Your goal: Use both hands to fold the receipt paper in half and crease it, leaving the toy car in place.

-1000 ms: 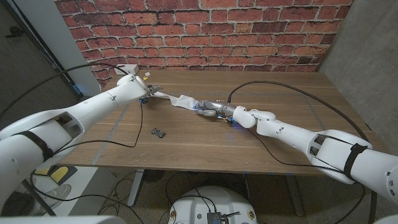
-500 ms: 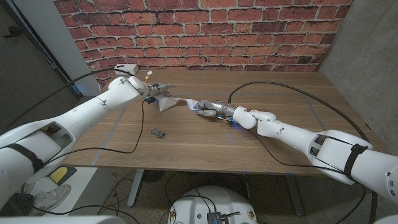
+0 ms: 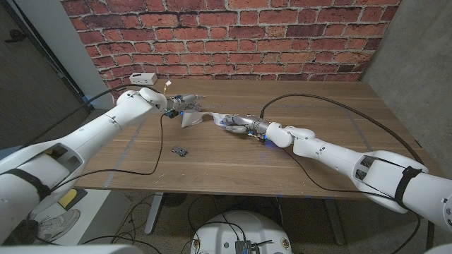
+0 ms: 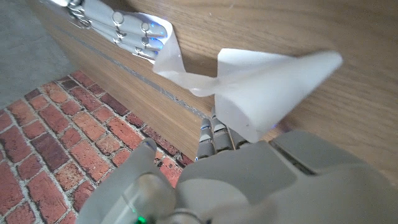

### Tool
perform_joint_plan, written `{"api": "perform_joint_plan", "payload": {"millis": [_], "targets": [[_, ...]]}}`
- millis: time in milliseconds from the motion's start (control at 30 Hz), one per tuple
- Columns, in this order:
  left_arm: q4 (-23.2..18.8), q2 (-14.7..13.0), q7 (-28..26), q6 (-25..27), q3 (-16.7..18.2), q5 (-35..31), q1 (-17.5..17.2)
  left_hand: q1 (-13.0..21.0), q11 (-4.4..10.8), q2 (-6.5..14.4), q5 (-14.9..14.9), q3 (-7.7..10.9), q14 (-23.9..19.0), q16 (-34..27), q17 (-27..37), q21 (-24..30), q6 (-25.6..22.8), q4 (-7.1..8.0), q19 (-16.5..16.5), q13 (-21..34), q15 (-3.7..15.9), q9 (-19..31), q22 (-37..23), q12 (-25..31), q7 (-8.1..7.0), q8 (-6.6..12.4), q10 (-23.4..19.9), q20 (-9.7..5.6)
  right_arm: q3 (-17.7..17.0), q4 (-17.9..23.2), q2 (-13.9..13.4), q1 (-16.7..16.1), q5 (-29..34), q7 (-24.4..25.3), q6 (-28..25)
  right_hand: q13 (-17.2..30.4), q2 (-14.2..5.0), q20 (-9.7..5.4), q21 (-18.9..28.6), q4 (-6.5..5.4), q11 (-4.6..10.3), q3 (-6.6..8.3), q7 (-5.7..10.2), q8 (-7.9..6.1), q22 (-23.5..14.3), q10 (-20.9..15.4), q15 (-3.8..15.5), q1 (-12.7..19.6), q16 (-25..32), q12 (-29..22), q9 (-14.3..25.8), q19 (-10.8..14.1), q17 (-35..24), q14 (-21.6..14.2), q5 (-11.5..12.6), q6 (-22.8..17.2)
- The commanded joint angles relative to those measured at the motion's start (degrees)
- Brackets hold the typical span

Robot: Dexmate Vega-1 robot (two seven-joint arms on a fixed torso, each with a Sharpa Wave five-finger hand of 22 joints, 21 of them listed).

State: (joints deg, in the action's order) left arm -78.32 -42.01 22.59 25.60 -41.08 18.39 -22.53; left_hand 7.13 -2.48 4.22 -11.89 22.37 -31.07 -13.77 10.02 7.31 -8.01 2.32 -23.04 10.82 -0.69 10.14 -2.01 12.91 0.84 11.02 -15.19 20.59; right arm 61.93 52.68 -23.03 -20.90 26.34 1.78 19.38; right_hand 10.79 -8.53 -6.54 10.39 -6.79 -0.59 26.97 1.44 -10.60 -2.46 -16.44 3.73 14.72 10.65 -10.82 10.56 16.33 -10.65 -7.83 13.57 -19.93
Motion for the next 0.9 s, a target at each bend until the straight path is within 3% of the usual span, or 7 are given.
{"api": "perform_joint_plan", "payload": {"millis": [33, 67, 100, 233, 333, 633, 900], "targets": [[-5.74, -1.63, -1.32, -7.03, 8.29, 8.93, -6.09, 0.19, -0.54, -0.92, 0.09, 0.09, -11.71, -1.59, 0.51, 28.35, -0.55, -0.57, 62.71, 0.27, -0.5, 0.19, -9.97, 0.04, -1.21, -0.09, -2.29, -15.15, -0.89, 2.75, -1.24, -1.14, 0.5, -0.77, -1.23, 0.1, 0.09, 4.11, 1.21, -0.15, -0.03, 0.42, -0.12, -0.12, -7.57, -0.31, -0.23, -0.11, 0.28, -0.26, 0.1, 5.0, -0.09, -2.1, 0.29, 0.22], [-6.95, -1.99, -2.19, -6.91, 8.88, 9.27, -6.68, 0.11, -0.9, -1.04, 0.09, 0.12, -13.76, -1.84, 0.51, 29.12, -0.7, -0.61, 64.68, 0.27, -0.22, 0.19, -9.93, 0.21, -1.3, -0.08, -3.08, -15.6, -0.94, 2.86, -1.29, -1.18, 0.51, -0.82, -1.31, 0.1, 0.09, 4.1, 1.21, -0.14, 0.0, 0.42, -0.13, -0.13, -7.57, -0.31, -0.22, -0.12, 0.29, -0.26, 0.1, 4.99, -0.08, -2.12, 0.29, 0.21], [-8.06, -2.34, -2.89, -6.89, 9.38, 9.57, -7.2, -0.02, -0.98, -1.29, 0.06, 0.16, -15.72, -1.63, 0.49, 30.4, -0.99, -0.7, 68.04, 0.27, -0.31, 0.21, -9.82, 0.62, -1.57, 0.01, -4.91, -17.35, -0.96, 2.99, -1.34, -1.22, 0.63, -0.78, -1.41, 0.1, 0.09, 4.1, 1.21, -0.14, -0.01, 0.43, -0.11, -0.13, -7.57, -0.3, -0.23, -0.12, 0.29, -0.26, 0.1, 5.0, -0.08, -2.14, 0.29, 0.22], [-13.72, -3.77, -7.86, -8.24, 11.6, 9.43, -10.24, -0.39, -1.39, -1.88, 0.01, 0.33, -23.15, -2.38, 0.41, 32.38, -2.97, -0.82, 74.24, 0.25, 1.29, 0.22, -9.34, 1.7, -1.55, 0.36, -9.99, -19.76, -1.16, 3.35, -1.49, -1.36, 0.61, -0.97, -1.58, 0.1, 0.09, 4.09, 1.2, -0.13, -0.08, 0.46, -0.05, -0.14, -7.57, -0.32, -0.23, -0.13, 0.27, -0.27, 0.1, 4.98, -0.08, -2.11, 0.3, 0.23], [-15.15, -4.17, -9.02, -9.18, 12.01, 9.14, -10.97, -0.57, -1.26, -2.06, -0.02, 0.46, -26.54, -2.73, 0.37, 33.04, -4.83, -0.82, 76.49, 0.23, 1.55, 0.22, -9.2, 2.0, -1.01, 0.79, -11.93, -20.91, -1.23, 3.48, -1.54, -1.44, 0.64, -1.07, -1.61, 0.1, 0.08, 4.1, 1.2, -0.15, 0.02, 0.48, -0.06, -0.15, -7.57, -0.25, -0.26, -0.16, 0.29, -0.26, 0.1, 5.0, -0.09, -2.15, 0.3, 0.25], [-20.66, -5.68, -14.26, -10.01, 11.63, 4.33, -12.71, -0.75, -1.27, -1.76, 0.04, 0.97, -30.58, -2.72, 0.41, 33.22, -8.62, -0.76, 77.23, 0.28, 2.06, 0.22, -9.25, 3.07, -0.51, 1.5, -16.74, -21.6, -1.55, 3.48, -1.54, -1.65, 0.36, -1.35, -1.69, 0.1, 0.09, 4.09, 1.18, -0.13, -0.06, 0.54, -0.01, -0.18, -7.58, -0.35, -0.25, -0.18, 0.27, -0.31, 0.1, 5.0, -0.09, -2.11, 0.31, 0.26], [-19.48, -5.39, -12.11, -7.1, 9.92, 3.73, -10.75, -0.85, -1.27, -2.13, 0.19, 1.17, -27.1, -0.17, 0.32, 32.83, -8.76, -0.93, 76.42, 0.32, 2.8, 0.24, -9.24, 2.8, -0.26, 0.9, -17.74, -21.56, -1.94, 3.31, -1.59, -1.74, -0.16, -1.41, -1.5, 0.1, 0.09, 4.06, 1.19, -0.13, -0.11, 0.6, -0.05, -0.21, -7.58, -0.4, -0.22, -0.22, 0.28, -0.34, 0.1, 5.04, -0.09, -2.16, 0.32, 0.25]]}}
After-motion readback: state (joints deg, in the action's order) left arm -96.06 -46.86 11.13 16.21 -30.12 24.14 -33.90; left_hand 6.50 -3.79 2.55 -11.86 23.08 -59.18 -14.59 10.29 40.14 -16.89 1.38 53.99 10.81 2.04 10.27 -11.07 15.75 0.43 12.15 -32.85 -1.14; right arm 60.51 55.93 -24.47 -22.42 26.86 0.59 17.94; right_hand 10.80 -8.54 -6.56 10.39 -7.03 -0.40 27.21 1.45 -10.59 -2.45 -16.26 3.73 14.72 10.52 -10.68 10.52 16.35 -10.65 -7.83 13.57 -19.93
